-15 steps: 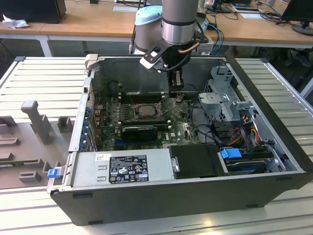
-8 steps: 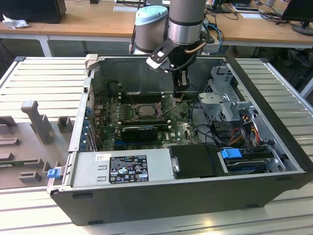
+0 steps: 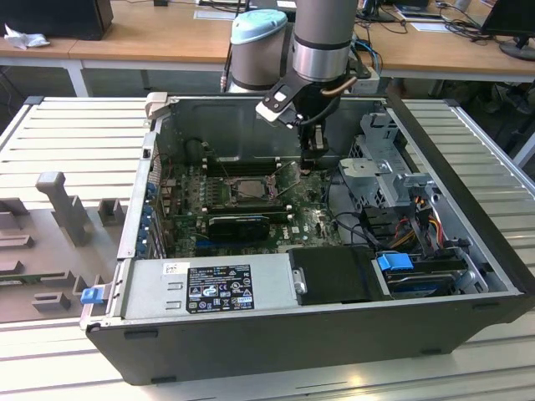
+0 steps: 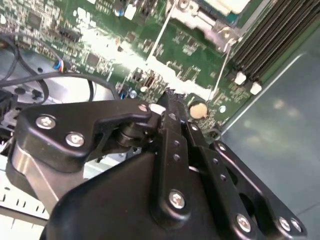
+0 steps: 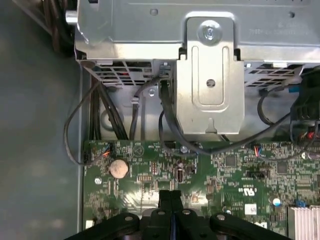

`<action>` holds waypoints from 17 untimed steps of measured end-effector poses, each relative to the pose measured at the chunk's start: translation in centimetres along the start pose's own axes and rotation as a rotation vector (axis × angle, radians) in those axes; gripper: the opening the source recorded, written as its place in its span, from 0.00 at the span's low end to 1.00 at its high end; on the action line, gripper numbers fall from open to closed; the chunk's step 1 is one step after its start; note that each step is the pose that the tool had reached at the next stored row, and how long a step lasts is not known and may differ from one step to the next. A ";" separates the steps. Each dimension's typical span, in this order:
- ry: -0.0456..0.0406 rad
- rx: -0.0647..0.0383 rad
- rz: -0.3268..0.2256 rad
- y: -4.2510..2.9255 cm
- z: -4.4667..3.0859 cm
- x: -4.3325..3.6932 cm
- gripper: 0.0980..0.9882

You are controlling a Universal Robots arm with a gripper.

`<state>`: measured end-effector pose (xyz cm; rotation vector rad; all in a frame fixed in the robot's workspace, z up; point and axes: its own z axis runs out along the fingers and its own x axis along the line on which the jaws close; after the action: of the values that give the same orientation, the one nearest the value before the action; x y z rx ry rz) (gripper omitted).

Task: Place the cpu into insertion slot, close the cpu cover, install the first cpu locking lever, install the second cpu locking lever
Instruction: 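Close the cpu cover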

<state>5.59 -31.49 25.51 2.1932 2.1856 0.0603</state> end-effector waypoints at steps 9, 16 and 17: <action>0.0000 0.025 0.000 0.40 0.91 -0.03 0.01; 0.0002 0.028 -0.002 -1.73 0.89 -0.04 0.01; 0.0001 0.028 -0.002 -2.09 0.86 -0.04 0.01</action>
<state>3.55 -31.53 24.53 2.2061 2.2019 0.0295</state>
